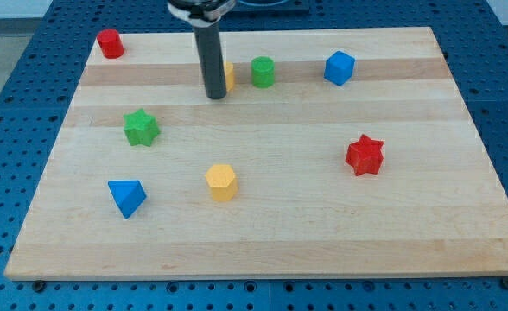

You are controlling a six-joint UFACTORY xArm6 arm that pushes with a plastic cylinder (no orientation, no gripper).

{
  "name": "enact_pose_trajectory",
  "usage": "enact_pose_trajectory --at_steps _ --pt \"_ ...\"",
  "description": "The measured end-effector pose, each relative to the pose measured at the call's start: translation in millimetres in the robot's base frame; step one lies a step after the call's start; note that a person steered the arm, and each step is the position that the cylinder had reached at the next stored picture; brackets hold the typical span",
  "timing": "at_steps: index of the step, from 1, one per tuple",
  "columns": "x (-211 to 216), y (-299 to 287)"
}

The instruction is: Move the heart to the top center of the board

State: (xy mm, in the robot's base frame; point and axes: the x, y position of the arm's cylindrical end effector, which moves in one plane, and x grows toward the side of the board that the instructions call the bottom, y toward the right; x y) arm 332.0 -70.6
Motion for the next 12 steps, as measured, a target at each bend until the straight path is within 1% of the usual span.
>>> enact_pose_trajectory --at_steps 1,2,4,5,6,7,8,9,10,12 --pt "-45 0" --pt "-68 0" --pt "-41 -10" --pt "-49 4" --pt "-76 20" --pt "-86 24" --pt "-76 9" --pt "-43 -23" --pt "-33 -47" --pt "-32 -52"
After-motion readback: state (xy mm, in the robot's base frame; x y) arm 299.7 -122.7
